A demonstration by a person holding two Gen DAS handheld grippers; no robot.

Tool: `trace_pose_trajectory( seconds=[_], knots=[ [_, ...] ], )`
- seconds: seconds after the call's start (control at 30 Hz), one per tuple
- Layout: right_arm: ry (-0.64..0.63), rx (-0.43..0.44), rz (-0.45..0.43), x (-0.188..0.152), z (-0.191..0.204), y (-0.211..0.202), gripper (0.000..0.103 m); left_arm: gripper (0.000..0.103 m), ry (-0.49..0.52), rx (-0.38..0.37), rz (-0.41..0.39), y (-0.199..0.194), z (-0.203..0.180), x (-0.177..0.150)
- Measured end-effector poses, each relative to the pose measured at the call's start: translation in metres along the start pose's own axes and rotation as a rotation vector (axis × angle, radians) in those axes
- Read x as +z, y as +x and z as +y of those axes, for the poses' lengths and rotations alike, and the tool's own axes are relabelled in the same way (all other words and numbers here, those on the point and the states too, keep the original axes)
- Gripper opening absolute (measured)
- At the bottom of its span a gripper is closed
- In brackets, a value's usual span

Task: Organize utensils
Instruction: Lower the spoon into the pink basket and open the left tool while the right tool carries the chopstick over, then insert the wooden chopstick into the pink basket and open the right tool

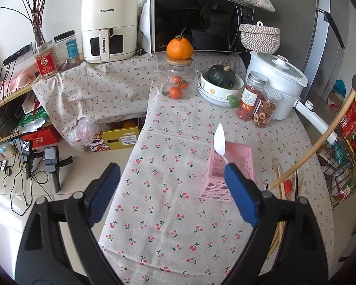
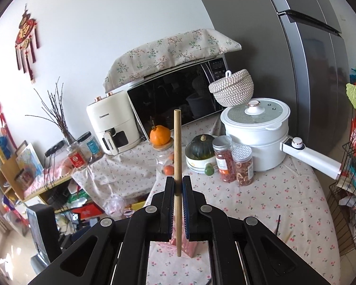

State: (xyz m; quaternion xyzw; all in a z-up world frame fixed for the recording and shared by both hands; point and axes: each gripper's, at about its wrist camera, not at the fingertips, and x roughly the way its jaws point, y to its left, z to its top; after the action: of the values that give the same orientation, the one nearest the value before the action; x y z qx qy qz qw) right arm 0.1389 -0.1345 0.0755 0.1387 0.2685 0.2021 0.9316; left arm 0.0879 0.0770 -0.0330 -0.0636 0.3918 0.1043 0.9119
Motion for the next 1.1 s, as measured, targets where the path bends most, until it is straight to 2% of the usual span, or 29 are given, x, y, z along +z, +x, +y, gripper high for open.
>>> trace_pose_trajectory(
  seconds=[0.07,0.23,0.47,0.73,0.97,1.03,1.1],
  knots=[
    [-0.015,0.013,-0.02,0.004,0.007,0.005,0.006,0.089,0.019,-0.003,0.047,0.009,0.001,-0.003],
    [-0.035,0.033,-0.047,0.004,0.015,0.028,0.006,0.089,0.096,0.034,0.053,0.012,-0.001,-0.001],
    [-0.067,-0.024,0.02,-0.01,0.018,0.072,0.006,0.089,0.084,0.015,0.085,0.017,0.0,-0.001],
    [-0.172,-0.094,0.13,-0.028,0.026,0.111,0.007,0.089,0.098,0.019,0.104,0.02,-0.001,-0.003],
    [-0.134,-0.095,0.201,-0.04,0.015,0.13,0.007,0.089,0.08,0.007,0.114,0.022,0.002,-0.003],
    [-0.112,-0.093,0.205,-0.039,0.011,0.128,0.009,0.089,0.082,0.002,0.112,0.021,0.002,-0.003],
    [-0.092,-0.074,0.197,-0.036,0.008,0.121,0.021,0.089,0.078,-0.003,0.108,0.019,0.002,-0.002]
  ],
)
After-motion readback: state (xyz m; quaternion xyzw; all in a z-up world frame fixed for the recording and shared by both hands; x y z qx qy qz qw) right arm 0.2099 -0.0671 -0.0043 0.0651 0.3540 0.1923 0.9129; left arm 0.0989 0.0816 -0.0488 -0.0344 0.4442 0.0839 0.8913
